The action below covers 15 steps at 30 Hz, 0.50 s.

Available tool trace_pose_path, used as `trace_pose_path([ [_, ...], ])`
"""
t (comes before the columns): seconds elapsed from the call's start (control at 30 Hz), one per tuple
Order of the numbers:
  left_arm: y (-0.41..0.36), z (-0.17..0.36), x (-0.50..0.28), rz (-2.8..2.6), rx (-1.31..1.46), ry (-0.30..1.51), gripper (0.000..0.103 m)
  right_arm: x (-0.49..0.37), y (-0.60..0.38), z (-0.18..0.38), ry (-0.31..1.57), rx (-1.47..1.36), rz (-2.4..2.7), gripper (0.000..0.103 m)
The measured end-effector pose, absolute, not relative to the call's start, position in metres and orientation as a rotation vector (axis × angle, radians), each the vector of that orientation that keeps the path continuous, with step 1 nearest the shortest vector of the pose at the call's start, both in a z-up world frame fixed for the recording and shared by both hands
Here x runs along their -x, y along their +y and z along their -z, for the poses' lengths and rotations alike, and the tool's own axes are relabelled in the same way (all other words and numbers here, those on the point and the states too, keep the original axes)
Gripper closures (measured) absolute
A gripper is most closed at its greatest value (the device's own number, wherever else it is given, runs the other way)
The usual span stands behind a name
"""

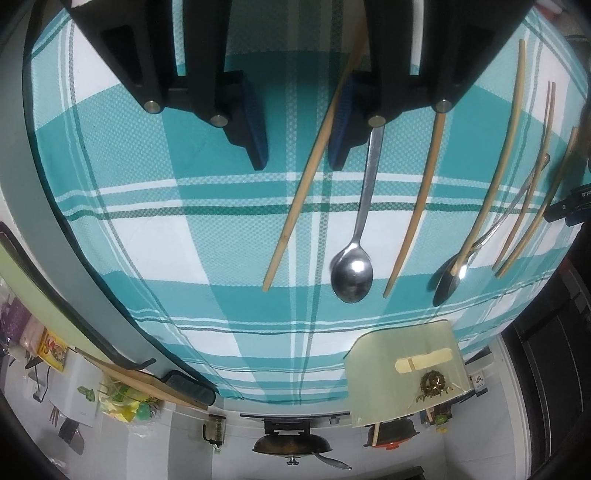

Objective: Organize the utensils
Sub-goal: 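Close the left tool on a chopstick while the right tool grasps another chopstick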

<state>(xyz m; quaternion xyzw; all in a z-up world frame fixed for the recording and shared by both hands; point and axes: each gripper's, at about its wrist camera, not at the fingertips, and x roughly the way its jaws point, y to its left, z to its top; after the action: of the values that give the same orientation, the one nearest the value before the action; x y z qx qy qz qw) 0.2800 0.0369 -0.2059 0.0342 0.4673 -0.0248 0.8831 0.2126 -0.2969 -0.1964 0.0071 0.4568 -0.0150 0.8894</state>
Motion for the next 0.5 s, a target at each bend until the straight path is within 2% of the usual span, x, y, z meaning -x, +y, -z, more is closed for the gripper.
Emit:
trace_pose_path([
  [0.5,0.033,0.215,-0.298,0.105,-0.084,1.026,0.001,-0.211,-0.3,0.197,0.949,0.029,0.035,0.068],
])
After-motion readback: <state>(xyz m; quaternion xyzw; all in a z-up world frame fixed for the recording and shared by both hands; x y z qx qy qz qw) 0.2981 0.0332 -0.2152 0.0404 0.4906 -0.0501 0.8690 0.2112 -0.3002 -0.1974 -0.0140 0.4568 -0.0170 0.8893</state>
